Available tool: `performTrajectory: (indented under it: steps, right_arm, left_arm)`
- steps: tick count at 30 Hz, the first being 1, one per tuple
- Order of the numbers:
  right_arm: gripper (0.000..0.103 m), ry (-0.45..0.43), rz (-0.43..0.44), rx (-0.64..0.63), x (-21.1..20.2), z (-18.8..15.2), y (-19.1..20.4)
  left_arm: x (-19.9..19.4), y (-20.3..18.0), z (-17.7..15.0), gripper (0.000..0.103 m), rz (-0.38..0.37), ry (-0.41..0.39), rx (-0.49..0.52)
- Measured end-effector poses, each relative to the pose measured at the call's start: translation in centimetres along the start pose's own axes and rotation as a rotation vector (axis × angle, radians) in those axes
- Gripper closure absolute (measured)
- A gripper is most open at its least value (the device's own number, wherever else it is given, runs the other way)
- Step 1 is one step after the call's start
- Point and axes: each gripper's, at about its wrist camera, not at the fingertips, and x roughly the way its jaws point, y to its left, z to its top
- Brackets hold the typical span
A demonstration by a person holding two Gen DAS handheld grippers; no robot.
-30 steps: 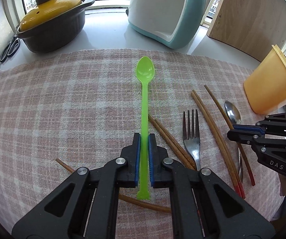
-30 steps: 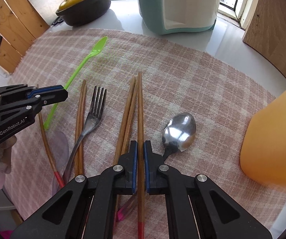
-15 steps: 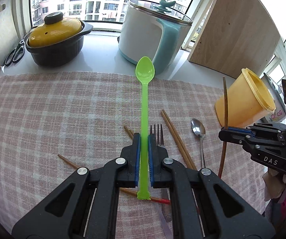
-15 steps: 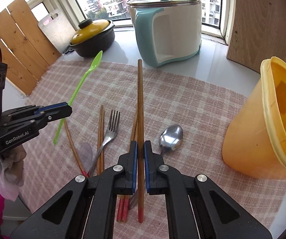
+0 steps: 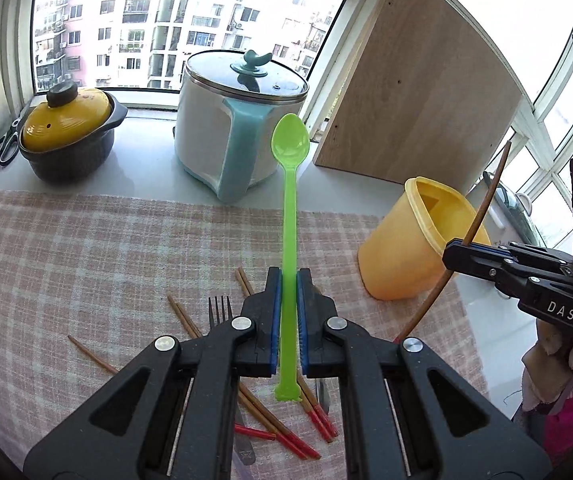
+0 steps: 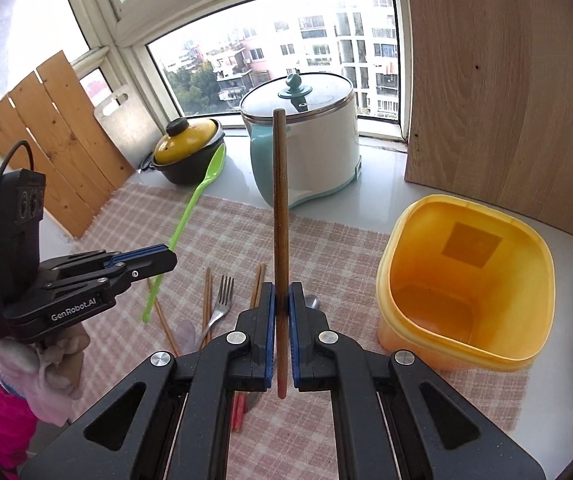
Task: Organize utensils
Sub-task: 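Carry the green spoon and chopstick over the yellow holder with both tools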
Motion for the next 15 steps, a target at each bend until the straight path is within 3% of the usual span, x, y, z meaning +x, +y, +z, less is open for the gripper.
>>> performTrajectory:
  steps: [15]
  right_arm:
    - [0.098, -0.116, -0.042, 0.015, -7.3, 2.8, -4.9]
  left_arm:
    - [2.5, -8.7, 3.9, 0.098, -0.113, -0.054, 0.043]
